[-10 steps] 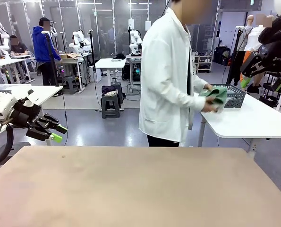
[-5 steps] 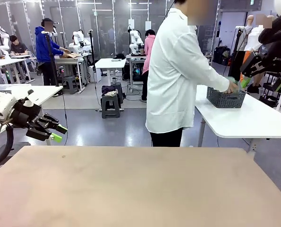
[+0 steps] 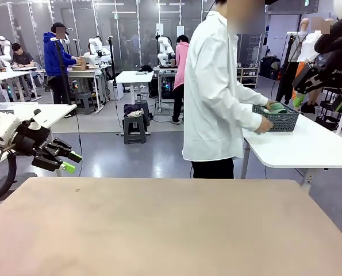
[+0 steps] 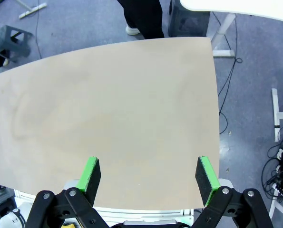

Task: Fold the towels and place them in the basket.
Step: Stack the folded Towel with hook on the right side of the table.

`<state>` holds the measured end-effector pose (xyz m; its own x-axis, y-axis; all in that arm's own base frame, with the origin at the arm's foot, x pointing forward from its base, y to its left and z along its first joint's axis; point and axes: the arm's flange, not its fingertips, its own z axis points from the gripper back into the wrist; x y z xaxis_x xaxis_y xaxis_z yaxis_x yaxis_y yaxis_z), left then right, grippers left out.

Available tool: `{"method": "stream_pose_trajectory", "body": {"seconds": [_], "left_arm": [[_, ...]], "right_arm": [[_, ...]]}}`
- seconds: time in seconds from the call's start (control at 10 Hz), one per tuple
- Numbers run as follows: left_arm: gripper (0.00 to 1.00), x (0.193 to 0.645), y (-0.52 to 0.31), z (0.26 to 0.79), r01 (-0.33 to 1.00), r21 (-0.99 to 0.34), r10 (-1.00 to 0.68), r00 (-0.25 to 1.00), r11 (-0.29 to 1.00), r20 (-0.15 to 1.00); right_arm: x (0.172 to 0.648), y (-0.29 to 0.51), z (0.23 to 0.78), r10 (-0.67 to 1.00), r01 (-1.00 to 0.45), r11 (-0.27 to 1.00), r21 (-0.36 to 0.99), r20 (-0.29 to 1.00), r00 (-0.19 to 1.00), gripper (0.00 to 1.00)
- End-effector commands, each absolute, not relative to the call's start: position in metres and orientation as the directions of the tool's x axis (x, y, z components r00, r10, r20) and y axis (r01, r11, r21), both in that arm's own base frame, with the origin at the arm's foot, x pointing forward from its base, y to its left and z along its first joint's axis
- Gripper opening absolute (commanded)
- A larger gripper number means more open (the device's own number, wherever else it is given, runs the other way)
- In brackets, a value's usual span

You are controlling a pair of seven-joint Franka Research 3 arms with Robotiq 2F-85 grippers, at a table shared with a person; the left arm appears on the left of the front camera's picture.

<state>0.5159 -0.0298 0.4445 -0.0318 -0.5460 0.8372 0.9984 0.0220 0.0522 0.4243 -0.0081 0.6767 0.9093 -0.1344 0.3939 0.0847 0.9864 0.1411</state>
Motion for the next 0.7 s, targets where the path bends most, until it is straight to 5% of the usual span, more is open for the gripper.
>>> {"method": "stream_pose_trajectory", "body": {"seconds": [0.0, 0.6], "left_arm": [[0.63, 0.5152, -0.0300, 0.4472, 0.998, 0.056, -0.547, -0.032, 0.027, 0.837], [0.63, 0.5152, -0.0300, 0.4472, 0.998, 0.056, -0.547, -0.032, 0.027, 0.837]], "right_arm": [[0.4237, -0.0072, 0.6793, -0.133, 0.078, 0.986, 0.150, 0.399, 0.907, 1.00], [0.4237, -0.0072, 0.6793, -0.133, 0.078, 0.986, 0.150, 0.399, 0.907, 1.00]]}}
